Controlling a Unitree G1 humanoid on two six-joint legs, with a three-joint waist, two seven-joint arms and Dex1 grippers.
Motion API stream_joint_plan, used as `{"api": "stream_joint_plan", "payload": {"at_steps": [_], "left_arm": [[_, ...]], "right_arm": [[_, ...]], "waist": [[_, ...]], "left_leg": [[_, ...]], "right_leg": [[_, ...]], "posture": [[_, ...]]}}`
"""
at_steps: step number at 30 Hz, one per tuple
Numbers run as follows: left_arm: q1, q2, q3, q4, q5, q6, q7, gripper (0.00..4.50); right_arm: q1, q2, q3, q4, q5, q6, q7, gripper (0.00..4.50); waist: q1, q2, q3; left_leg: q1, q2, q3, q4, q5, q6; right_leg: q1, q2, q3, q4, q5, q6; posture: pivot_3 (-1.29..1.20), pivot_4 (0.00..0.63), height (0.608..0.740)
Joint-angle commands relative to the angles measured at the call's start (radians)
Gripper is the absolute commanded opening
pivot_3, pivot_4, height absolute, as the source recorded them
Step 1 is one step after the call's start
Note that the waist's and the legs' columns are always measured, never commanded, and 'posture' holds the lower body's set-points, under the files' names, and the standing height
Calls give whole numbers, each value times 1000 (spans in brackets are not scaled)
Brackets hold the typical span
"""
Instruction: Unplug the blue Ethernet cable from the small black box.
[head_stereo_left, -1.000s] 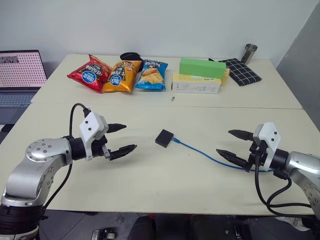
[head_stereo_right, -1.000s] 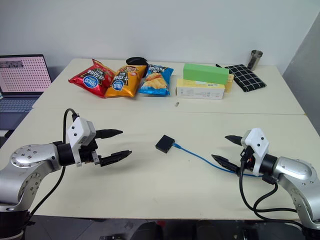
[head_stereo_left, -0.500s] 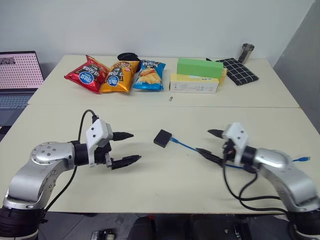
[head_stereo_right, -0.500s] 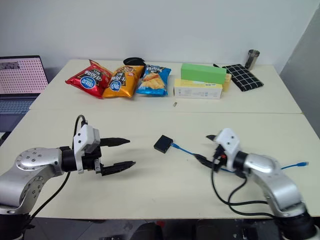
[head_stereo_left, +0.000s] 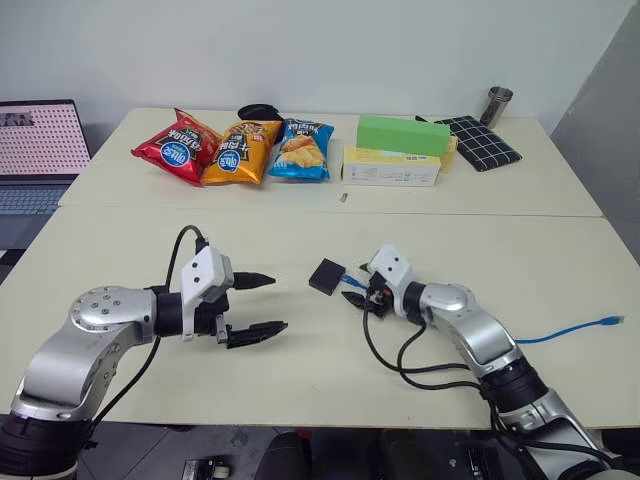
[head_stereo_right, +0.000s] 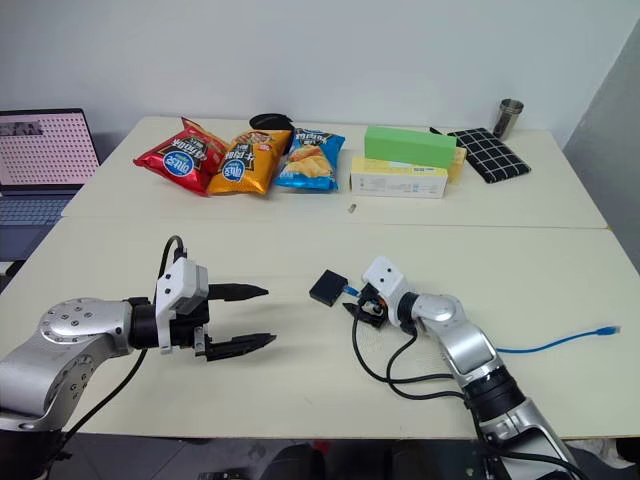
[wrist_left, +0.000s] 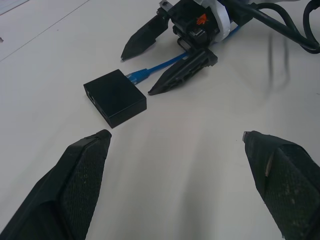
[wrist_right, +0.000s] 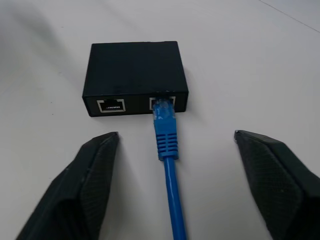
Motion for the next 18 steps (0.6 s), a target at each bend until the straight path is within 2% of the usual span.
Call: {"api": "stream_joint_plan", "payload": {"at_steps": [1, 9, 14, 18], "left_arm": [[7, 1, 21, -25, -8, -15, 10, 4500], [-14, -10, 0, 11, 4, -28, 19, 4500], [-41, -34, -6, 50, -6, -8, 36, 4500], [-60, -77, 3, 69, -54, 53, 68, 4500]], "right_arm": [[-23, -1, 10, -2, -14, -10, 42, 3273], [-33, -5, 14, -9, -22, -2, 79, 1309], [-44, -50, 24, -65, -56, -62, 116, 212], [-53, -101, 43, -125, -118, -195, 143, 145]], "waist": [[0, 0, 0], [0, 0, 0], [1, 0, 0], [0, 0, 0]], "left_leg": [[0, 0, 0, 0, 0, 0], [0, 0, 0, 0, 0, 0], [0, 0, 0, 0, 0, 0], [0, 0, 0, 0, 0, 0]], "right_leg": [[0, 0, 0, 0, 0, 0], [0, 0, 0, 0, 0, 0], [0, 0, 0, 0, 0, 0], [0, 0, 0, 0, 0, 0]], "posture": [[0, 150, 740], [0, 150, 740], [0, 150, 740], [0, 150, 740]]}}
